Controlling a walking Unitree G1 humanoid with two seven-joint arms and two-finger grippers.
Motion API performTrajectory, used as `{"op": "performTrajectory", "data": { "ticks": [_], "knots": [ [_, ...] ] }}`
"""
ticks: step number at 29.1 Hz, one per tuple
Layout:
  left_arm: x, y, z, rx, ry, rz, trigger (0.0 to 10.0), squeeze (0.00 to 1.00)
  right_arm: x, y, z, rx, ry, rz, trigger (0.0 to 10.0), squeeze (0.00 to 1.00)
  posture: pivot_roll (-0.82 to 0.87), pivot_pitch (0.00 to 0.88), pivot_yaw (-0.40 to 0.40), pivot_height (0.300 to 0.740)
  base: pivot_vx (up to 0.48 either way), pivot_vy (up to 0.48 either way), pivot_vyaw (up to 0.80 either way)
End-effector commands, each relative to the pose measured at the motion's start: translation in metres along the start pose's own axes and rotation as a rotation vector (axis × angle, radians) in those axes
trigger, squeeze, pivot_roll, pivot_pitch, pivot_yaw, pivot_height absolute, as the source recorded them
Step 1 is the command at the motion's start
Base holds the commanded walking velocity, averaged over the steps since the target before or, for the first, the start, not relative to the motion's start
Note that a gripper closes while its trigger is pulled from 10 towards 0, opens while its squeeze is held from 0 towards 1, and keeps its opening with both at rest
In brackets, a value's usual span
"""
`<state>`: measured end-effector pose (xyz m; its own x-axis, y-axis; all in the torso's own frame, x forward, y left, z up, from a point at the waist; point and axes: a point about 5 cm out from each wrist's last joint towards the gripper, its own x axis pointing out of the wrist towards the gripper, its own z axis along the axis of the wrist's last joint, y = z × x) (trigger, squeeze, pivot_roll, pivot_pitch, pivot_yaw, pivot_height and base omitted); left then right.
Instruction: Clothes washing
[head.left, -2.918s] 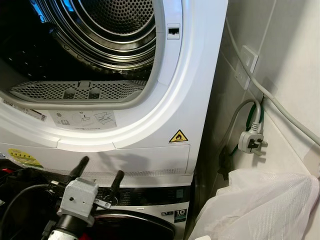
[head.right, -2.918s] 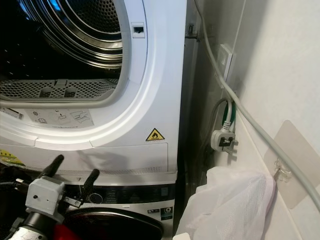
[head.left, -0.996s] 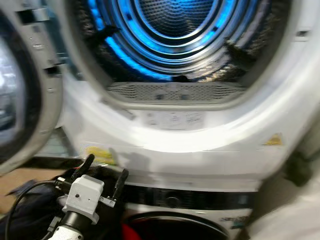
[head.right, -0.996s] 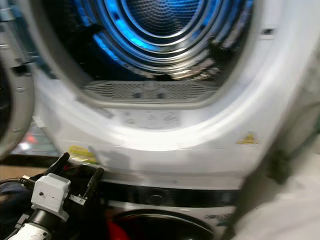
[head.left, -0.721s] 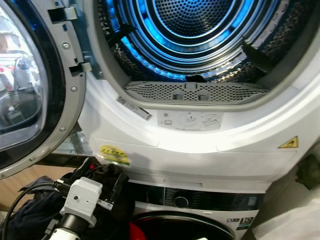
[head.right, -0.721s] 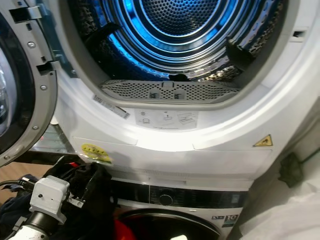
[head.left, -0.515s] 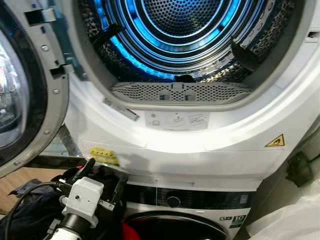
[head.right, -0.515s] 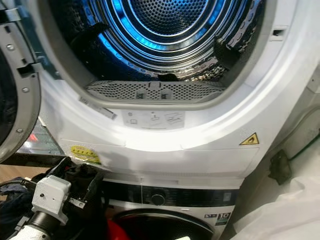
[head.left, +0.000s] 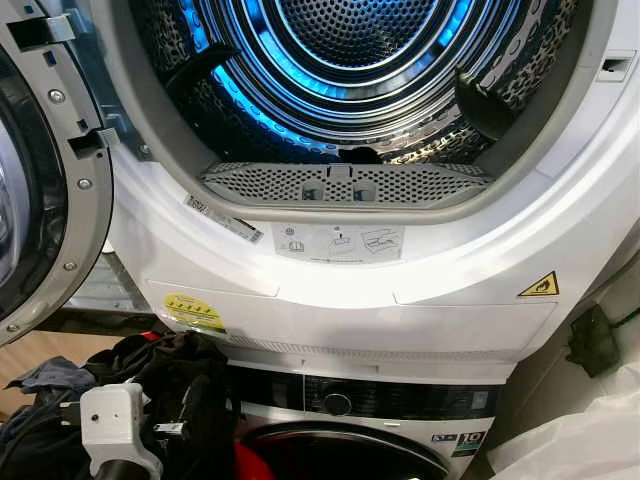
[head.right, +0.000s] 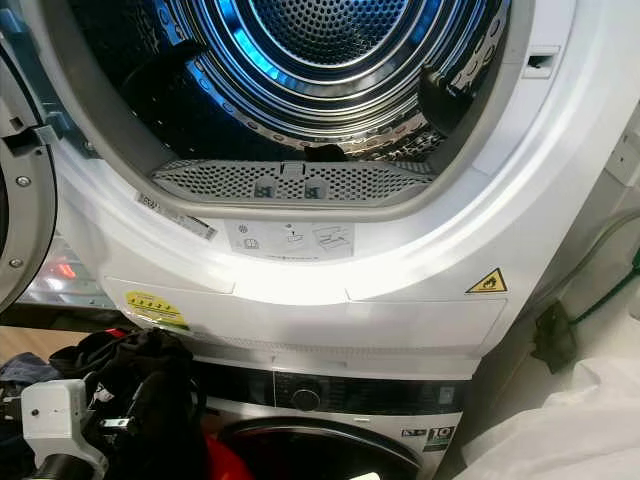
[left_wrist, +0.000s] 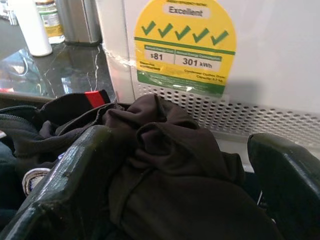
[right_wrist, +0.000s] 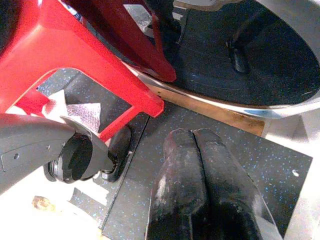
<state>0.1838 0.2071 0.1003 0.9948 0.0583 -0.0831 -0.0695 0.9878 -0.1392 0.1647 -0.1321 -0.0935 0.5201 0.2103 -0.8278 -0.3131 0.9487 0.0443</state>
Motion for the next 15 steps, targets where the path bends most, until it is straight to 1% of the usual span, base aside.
{"op": "performTrajectory", "data": {
  "ticks": [1,2,4,7,9,11,15],
  "knots": [
    [0.003,0.007,-0.006,-0.035,0.049,0.038,10.0,0.43,0.000,0.004,-0.001,-0.013,0.009,0.013,10.0,0.00,0.18,0.000,0.066,0.740,0.000,0.000,0.00],
    [0.004,0.010,-0.008,-0.058,0.055,0.057,10.0,1.00,0.000,0.005,-0.002,-0.015,0.010,0.014,10.0,0.00,0.18,0.000,0.066,0.740,0.000,0.000,0.00],
    [0.005,0.015,-0.011,-0.094,0.067,0.090,10.0,1.00,0.001,0.005,-0.001,-0.016,0.009,0.015,10.0,0.00,0.17,0.000,0.067,0.740,0.000,0.000,0.00],
    [0.005,0.018,-0.013,-0.134,0.080,0.103,10.0,1.00,0.001,0.005,0.000,-0.018,0.007,0.015,10.0,0.00,0.17,0.000,0.068,0.740,0.000,0.000,0.00],
    [0.009,0.021,-0.012,-0.162,0.071,0.120,10.0,1.00,0.001,0.005,0.000,-0.017,0.005,0.015,10.0,0.00,0.17,0.000,0.068,0.740,0.000,0.000,0.00],
    [0.016,0.022,-0.009,-0.165,0.066,0.115,10.0,1.00,0.001,0.005,0.001,-0.014,0.004,0.014,10.0,0.00,0.17,0.000,0.067,0.740,0.000,0.000,0.00],
    [0.025,0.022,-0.010,-0.198,0.088,0.108,10.0,1.00,0.001,0.005,0.002,-0.016,0.001,0.013,10.0,0.00,0.17,0.000,0.068,0.740,0.000,0.000,0.00]
  ]
}}
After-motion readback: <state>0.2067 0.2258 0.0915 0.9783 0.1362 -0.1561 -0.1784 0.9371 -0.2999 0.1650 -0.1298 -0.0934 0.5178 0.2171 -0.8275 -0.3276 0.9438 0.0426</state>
